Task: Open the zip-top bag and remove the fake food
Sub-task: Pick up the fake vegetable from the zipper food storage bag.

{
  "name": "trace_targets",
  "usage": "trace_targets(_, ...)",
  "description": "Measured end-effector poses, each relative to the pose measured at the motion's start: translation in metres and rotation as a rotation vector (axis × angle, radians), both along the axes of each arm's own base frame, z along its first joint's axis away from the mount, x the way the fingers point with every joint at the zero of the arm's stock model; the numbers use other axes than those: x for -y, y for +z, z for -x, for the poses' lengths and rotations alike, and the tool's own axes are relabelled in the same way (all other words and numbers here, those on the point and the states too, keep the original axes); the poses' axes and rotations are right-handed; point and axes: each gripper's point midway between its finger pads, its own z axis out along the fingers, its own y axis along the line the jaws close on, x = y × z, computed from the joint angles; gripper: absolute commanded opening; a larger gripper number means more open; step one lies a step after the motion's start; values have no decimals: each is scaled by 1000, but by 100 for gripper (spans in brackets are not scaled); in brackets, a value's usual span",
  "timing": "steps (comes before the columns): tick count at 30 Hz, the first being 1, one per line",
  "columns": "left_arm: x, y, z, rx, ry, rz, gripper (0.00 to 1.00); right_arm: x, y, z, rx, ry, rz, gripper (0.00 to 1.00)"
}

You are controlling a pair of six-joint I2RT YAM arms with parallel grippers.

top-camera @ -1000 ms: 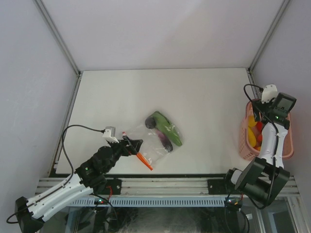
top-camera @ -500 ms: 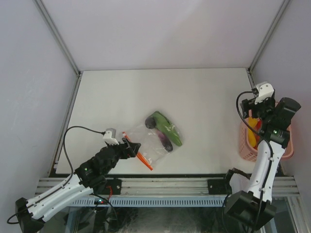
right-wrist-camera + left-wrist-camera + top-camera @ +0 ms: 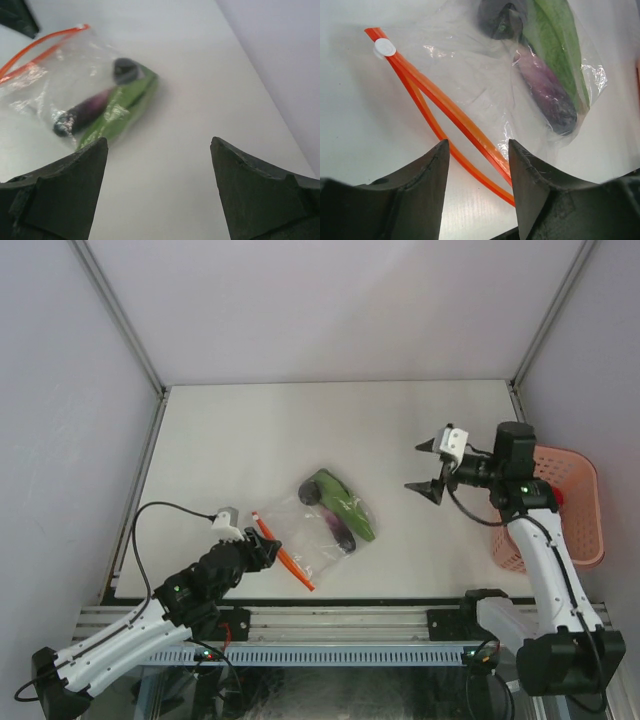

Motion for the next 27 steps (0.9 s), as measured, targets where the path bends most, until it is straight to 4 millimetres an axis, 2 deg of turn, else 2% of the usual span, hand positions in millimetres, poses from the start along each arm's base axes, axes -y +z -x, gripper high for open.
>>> trace_targets(5,-1,-3,2,-18,7,5,43,-45,-21,26,100,335,97,85)
trace_targets(12,2,-7,4,-44,-1,9,27,-99,-59,37,169,616,270,81)
trace_targets(18,4,-12,5,-63,-8,-6,18,-128,-104,35,144,745,425,67)
trace_targets(23,5,-24,7,-88,-21,-24,14,-141,-139,30,109,797,541,48)
trace_targets(27,6,-36,9,-114,-32,-45,13,-152,-162,23,87,819,610,38)
